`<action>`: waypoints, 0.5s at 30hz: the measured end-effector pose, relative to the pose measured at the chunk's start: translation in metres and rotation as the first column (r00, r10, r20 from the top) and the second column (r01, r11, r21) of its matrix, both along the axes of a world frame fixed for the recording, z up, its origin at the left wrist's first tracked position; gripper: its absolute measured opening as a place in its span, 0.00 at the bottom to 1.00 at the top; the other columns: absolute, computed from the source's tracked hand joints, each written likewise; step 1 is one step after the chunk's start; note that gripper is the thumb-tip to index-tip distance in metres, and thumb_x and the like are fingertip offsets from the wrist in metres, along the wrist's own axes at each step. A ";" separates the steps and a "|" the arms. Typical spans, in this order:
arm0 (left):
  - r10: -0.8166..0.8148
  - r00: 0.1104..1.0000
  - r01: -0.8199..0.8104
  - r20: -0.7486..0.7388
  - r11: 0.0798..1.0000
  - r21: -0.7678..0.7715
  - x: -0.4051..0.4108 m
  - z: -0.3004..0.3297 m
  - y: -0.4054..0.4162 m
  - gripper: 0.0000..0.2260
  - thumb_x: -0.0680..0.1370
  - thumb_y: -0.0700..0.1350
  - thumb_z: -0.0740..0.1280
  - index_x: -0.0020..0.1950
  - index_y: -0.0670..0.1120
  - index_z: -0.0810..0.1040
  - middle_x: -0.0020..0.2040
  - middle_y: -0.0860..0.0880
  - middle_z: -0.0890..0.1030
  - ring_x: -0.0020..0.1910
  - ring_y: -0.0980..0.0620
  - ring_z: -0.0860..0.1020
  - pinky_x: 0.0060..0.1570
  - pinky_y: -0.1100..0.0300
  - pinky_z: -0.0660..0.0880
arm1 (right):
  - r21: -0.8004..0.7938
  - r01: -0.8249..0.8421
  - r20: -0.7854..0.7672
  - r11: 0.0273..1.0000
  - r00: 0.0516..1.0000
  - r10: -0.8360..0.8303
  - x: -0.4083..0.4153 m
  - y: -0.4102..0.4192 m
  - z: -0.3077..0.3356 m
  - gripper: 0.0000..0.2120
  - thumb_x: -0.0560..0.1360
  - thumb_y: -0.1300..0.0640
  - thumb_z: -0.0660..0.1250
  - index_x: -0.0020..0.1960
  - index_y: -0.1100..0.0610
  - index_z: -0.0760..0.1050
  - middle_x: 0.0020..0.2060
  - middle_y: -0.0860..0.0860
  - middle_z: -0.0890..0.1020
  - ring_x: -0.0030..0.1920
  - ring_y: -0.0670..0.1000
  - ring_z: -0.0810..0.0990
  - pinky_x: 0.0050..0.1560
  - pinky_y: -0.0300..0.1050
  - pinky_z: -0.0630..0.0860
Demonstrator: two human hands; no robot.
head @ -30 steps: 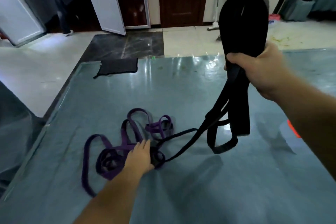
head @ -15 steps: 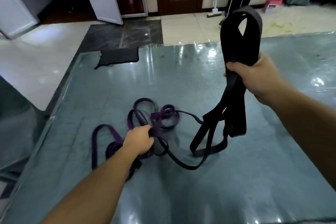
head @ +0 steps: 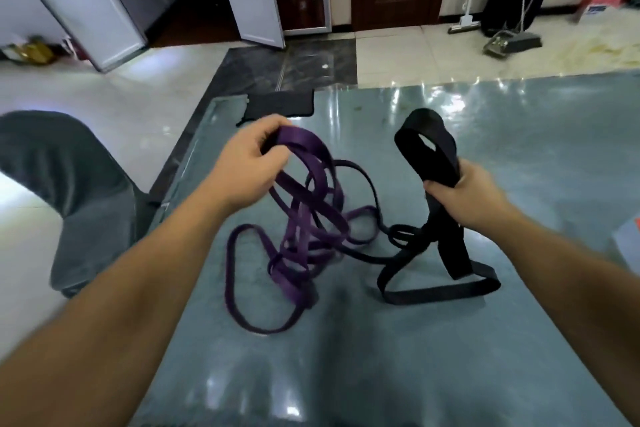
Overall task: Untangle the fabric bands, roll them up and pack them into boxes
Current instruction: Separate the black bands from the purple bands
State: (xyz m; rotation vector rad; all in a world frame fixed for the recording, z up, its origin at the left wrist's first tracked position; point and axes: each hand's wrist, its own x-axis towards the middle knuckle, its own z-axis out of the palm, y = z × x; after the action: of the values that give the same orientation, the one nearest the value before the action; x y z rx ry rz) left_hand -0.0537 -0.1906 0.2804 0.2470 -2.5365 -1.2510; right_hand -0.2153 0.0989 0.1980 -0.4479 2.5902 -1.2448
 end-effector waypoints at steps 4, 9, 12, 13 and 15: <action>0.005 0.978 0.015 -0.211 0.996 0.091 0.015 0.049 -0.005 0.11 0.73 0.37 0.61 0.49 0.46 0.79 0.42 0.39 0.78 0.43 0.43 0.75 0.46 0.49 0.72 | 0.097 -0.009 0.002 0.995 1.000 0.009 -0.002 0.004 -0.020 0.05 0.78 0.53 0.71 0.52 0.52 0.77 0.40 0.50 0.83 0.42 0.53 0.82 0.41 0.47 0.76; 0.025 0.887 0.114 -0.462 0.956 0.269 0.034 0.085 -0.020 0.13 0.70 0.38 0.57 0.49 0.46 0.78 0.40 0.54 0.80 0.42 0.50 0.76 0.45 0.56 0.74 | 0.189 -0.026 0.018 0.982 1.000 0.023 0.003 0.015 -0.037 0.04 0.78 0.55 0.68 0.53 0.51 0.76 0.38 0.52 0.82 0.39 0.53 0.81 0.39 0.48 0.76; 0.069 0.922 0.031 -0.380 0.967 0.251 0.038 0.076 -0.040 0.18 0.72 0.33 0.55 0.49 0.49 0.81 0.40 0.54 0.82 0.43 0.52 0.77 0.47 0.56 0.76 | 0.214 -0.008 0.029 0.977 1.000 0.001 0.005 0.021 -0.044 0.04 0.78 0.56 0.68 0.53 0.52 0.76 0.39 0.55 0.82 0.39 0.56 0.81 0.43 0.53 0.79; 0.074 0.957 -0.017 -0.282 0.980 0.198 0.040 0.066 -0.047 0.18 0.74 0.32 0.57 0.48 0.50 0.82 0.40 0.54 0.82 0.43 0.54 0.78 0.48 0.58 0.76 | 0.215 0.004 0.030 0.977 0.999 -0.011 0.005 0.023 -0.045 0.04 0.78 0.56 0.68 0.52 0.52 0.76 0.39 0.55 0.82 0.39 0.56 0.81 0.43 0.53 0.79; 0.117 0.993 -0.117 -0.011 0.993 0.028 0.044 0.038 -0.060 0.15 0.79 0.32 0.60 0.49 0.50 0.82 0.40 0.49 0.81 0.38 0.55 0.77 0.43 0.58 0.76 | 0.211 0.025 0.033 0.977 0.999 -0.033 0.006 0.024 -0.046 0.03 0.78 0.56 0.68 0.52 0.51 0.75 0.39 0.54 0.82 0.39 0.54 0.80 0.42 0.51 0.78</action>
State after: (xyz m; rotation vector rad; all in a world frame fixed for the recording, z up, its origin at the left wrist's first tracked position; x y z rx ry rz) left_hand -0.0093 -0.2506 0.3184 0.3867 -2.4571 -1.2389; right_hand -0.2094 0.1226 0.1525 -0.3430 2.6684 -0.9619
